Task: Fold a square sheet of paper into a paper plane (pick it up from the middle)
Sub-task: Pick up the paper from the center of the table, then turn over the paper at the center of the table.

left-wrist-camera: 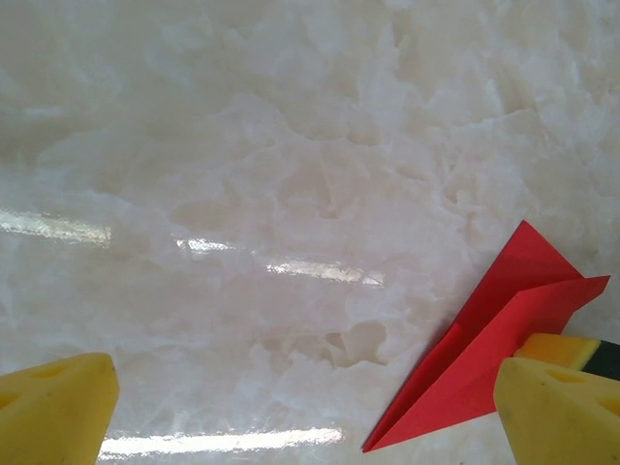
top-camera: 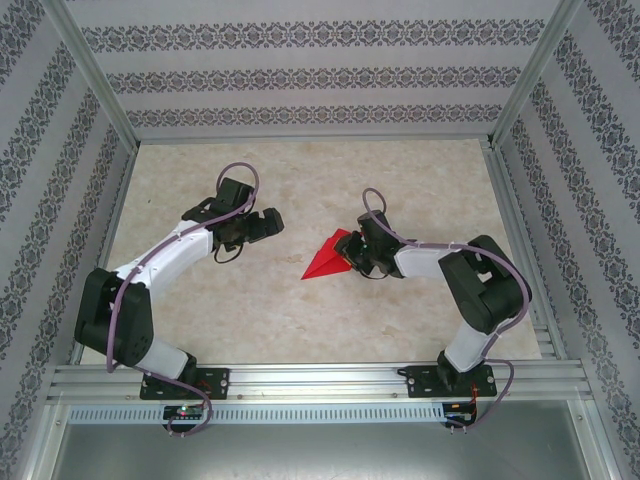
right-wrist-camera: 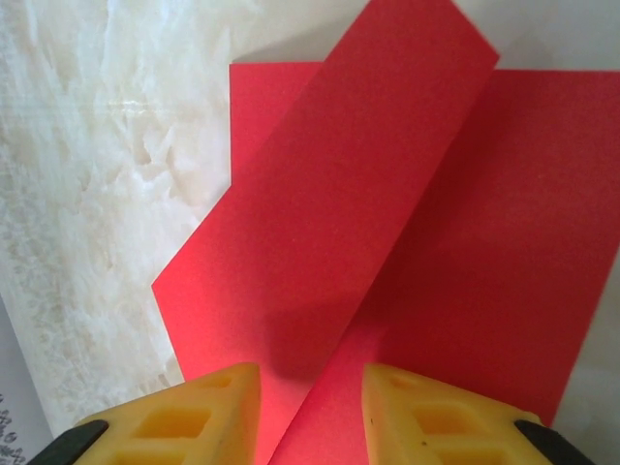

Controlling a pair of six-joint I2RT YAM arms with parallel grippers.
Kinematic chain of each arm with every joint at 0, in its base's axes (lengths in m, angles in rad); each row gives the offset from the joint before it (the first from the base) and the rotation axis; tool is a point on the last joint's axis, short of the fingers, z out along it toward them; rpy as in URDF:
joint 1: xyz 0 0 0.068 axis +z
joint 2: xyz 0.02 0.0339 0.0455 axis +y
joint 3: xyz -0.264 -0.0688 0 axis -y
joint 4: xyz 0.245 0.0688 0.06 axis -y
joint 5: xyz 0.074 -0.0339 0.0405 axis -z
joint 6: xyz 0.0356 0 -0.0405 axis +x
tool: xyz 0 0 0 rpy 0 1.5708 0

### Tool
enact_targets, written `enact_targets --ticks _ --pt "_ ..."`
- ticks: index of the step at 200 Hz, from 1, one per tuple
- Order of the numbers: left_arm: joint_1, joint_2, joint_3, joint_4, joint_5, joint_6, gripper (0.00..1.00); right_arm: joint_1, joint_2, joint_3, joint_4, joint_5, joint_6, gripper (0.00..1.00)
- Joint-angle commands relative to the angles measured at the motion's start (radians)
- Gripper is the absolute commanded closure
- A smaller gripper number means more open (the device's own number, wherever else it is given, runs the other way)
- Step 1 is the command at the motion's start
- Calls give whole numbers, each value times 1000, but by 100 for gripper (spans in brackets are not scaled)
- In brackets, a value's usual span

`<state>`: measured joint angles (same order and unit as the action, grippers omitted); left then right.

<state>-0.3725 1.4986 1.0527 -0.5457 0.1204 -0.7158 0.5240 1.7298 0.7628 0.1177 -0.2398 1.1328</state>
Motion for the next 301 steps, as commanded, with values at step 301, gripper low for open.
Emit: enact_targets --ticks 301 --pt "37 -2 -164 792 872 -283 31 -76 -55 82 735 -571 116 92"
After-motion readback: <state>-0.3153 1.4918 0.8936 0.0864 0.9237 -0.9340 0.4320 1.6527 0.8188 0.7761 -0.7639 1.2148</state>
